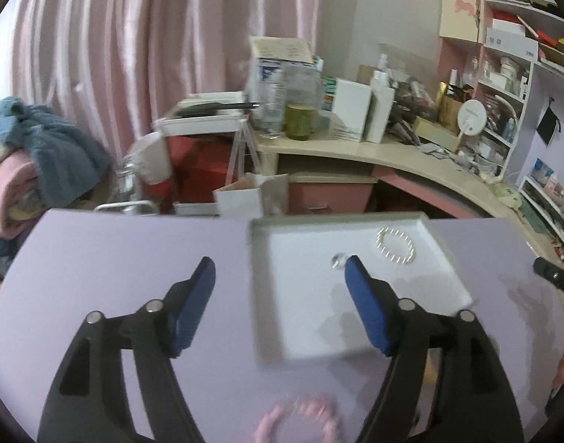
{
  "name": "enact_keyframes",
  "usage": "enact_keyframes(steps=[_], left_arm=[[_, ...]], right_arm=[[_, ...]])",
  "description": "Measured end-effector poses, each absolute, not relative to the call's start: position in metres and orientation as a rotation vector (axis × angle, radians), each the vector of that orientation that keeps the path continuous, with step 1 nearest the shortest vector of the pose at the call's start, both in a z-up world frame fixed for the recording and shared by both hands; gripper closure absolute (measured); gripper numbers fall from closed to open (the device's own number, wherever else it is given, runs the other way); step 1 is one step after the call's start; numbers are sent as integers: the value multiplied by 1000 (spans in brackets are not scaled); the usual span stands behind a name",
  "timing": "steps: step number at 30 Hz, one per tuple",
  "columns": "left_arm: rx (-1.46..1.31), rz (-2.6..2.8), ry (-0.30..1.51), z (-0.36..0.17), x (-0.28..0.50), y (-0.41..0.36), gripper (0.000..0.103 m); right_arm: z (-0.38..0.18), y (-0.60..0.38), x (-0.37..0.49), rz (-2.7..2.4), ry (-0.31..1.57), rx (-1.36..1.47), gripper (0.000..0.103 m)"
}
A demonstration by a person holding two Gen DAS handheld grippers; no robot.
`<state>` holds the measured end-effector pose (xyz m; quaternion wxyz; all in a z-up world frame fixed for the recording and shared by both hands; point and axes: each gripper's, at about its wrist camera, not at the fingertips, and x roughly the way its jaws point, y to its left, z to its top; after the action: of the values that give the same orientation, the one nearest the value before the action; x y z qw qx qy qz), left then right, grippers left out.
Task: Organize jewelry
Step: 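Carry both items to the white tray and open both tools to drop them, then grasp the large silver hoop with the right tool while the left tool grasps the silver earrings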
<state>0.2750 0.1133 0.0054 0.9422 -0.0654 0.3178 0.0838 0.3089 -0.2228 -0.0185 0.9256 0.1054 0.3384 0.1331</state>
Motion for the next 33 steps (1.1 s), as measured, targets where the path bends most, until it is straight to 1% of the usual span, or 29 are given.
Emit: enact_keyframes(steps=[2,7,11,13,16,19,21,22,24,26,30,33], left_arm=[[-134,199,645,3,250,117,21],[-148,244,655,-8,185,118,16],[-171,262,676,-19,152,116,14],[-197,270,695,-26,134,115,13],[-219,266,704,-34,111,112,10],[-204,252,717,-41,93,103,9],[-195,243,727,-46,83,99,8],[-192,241,730,-48,80,96,7],[-186,236,742,-52,74,92,6],[-180,224,752,-55,70,88,6],[-149,210,760,-57,67,78,5],[-136,201,757,-57,67,75,5]], right_arm=[[-22,-227,291,260,701,212,44],[-35,-235,250,233,725,217,44],[-46,-237,222,224,748,206,43],[-54,-238,209,221,773,210,42],[-65,-236,191,220,805,201,40],[-75,-230,178,224,831,183,36],[-80,-226,171,228,843,170,30],[-82,-225,167,229,846,165,29],[-85,-221,164,225,851,150,22],[-88,-218,164,211,856,127,9],[-93,-210,173,184,868,80,3],[-99,-206,187,183,899,66,2]])
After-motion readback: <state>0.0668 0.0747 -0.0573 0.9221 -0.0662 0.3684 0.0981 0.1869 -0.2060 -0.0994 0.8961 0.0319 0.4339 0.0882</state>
